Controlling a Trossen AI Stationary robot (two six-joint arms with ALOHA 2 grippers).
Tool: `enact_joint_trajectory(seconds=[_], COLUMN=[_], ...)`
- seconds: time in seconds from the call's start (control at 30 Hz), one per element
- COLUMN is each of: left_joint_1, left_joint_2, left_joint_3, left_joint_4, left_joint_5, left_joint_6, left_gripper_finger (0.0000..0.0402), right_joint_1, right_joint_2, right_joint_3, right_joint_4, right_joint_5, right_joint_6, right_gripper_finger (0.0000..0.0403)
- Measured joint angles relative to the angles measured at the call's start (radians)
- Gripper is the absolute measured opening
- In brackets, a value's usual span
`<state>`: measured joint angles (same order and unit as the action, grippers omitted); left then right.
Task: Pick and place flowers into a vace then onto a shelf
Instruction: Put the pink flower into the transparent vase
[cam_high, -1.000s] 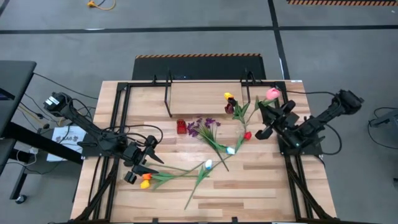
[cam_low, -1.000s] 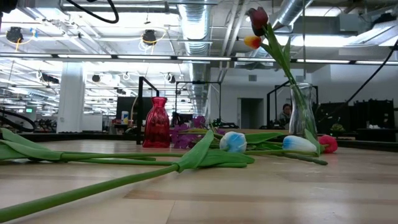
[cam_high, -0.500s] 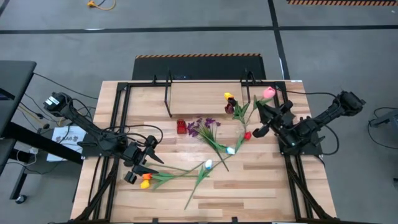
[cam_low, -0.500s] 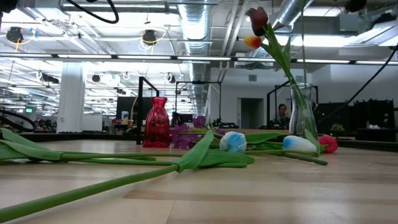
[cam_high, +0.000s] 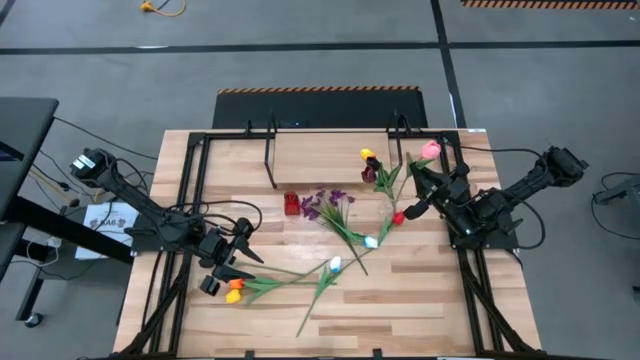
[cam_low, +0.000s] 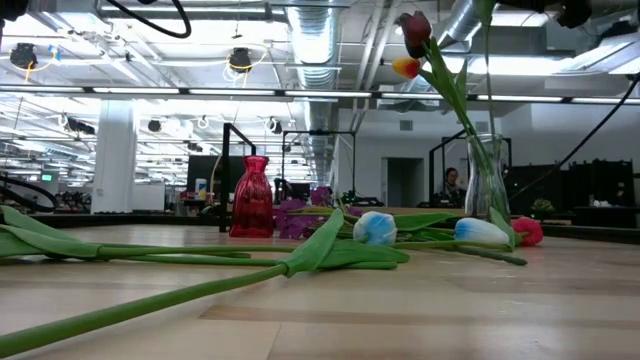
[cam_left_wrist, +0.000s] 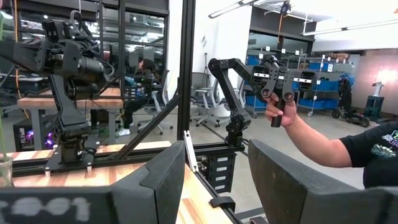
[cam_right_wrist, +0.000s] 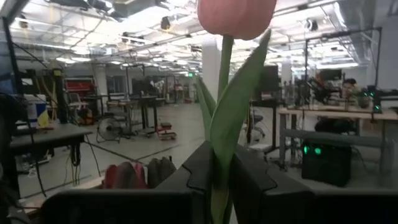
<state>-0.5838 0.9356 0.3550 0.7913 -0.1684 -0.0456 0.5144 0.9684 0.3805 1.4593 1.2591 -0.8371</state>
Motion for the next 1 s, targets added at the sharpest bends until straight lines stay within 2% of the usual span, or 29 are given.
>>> enact_joint_trajectory(seconds=[0.23,0.47,0.7,1.0], left_joint_1=[0.000,0.000,0.000,0.000], left_joint_2=[0.000,0.000,0.000,0.000], left_joint_3=[0.000,0.000,0.000,0.000], left_joint_4=[0.000,0.000,0.000,0.000], left_joint_5=[0.000,0.000,0.000,0.000], left_joint_6=[0.000,0.000,0.000,-0.003], left_gripper_finger=[0.0167,0.0167,0.0167,0.0167], right_joint_1=[0.001,0.015,0.125,0.184], right_joint_2=[0.000,0.000,0.000,0.000], right_joint_3=[0.000,0.000,0.003,0.003], right_joint_4=[-0.028,-0.132,-0.169,-0.169], right_joint_5=[0.110,0.311,0.312,0.312], right_joint_6=[0.000,0.062,0.085,0.080], right_gripper_finger=[0.0098,0.0178,0.0236,0.0246])
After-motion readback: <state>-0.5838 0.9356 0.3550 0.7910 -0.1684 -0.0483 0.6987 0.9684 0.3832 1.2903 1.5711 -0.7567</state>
